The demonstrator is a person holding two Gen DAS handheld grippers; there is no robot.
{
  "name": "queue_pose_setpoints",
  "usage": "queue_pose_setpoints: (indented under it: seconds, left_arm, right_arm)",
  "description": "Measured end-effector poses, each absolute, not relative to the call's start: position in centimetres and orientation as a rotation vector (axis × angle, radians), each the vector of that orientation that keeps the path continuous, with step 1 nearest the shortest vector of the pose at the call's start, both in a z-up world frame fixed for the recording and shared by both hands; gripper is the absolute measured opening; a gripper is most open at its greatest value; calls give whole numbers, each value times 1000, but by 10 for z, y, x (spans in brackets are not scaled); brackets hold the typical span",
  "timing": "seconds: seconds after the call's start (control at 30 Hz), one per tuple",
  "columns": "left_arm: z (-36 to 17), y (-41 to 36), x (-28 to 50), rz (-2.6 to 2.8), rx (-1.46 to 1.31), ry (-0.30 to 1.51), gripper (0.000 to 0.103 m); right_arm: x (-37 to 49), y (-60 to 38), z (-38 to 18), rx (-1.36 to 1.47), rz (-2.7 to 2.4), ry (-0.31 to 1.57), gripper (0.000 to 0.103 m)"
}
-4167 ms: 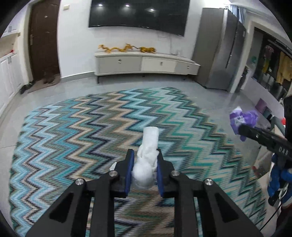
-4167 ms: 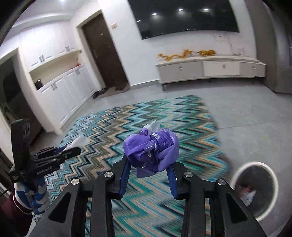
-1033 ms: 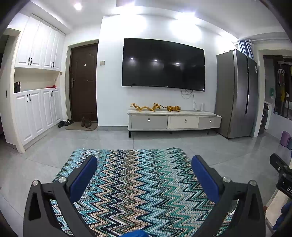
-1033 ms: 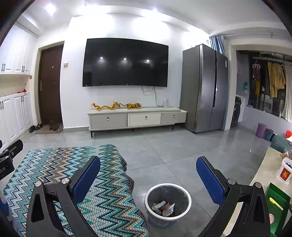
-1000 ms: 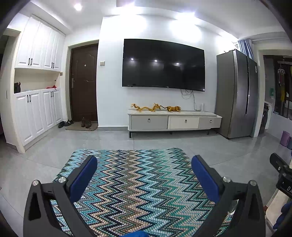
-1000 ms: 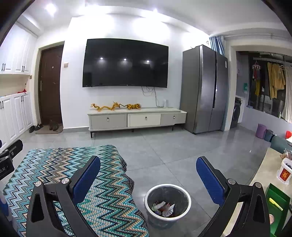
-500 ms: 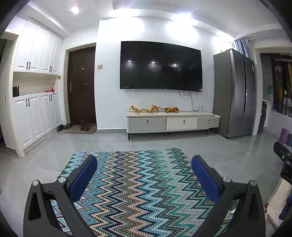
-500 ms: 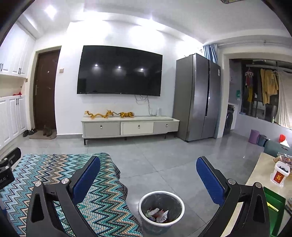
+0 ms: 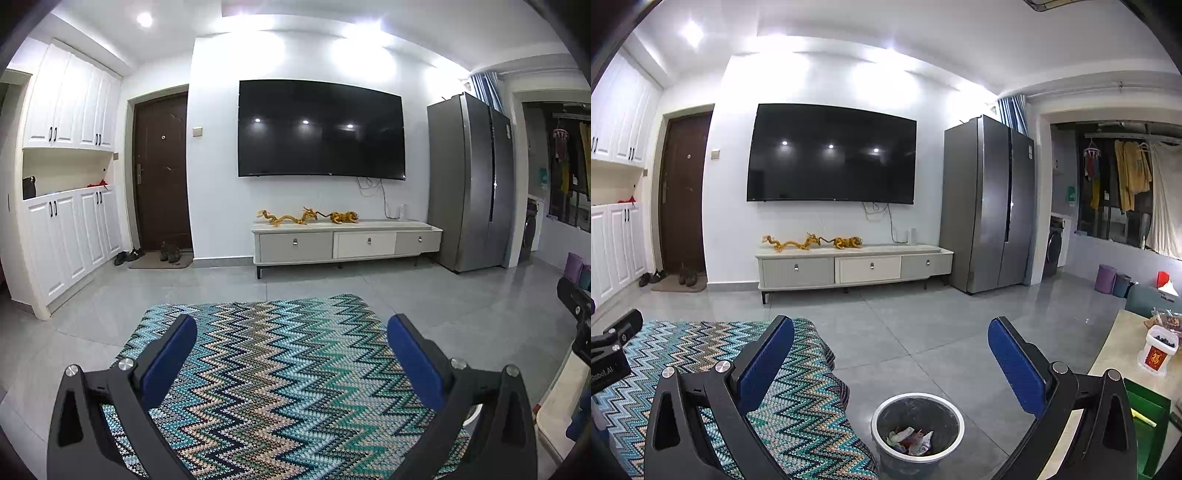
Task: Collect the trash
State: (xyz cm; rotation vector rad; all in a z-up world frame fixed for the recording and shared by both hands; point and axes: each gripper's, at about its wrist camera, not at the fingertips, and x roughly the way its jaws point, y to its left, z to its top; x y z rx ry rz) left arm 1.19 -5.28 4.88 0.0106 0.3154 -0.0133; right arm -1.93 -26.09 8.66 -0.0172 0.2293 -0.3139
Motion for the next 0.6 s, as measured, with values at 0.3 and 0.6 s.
queue_pose_setpoints:
  seconds: [0.3,0.6]
  left_arm:
    - [51,-54,8,-33,4,321,103]
    - [49,-46,12,-34,-24,346,103]
  right_arm:
    - [-26,-261,85,-2,-305,217,103]
    - [-30,-263,86,1,-310,201,103]
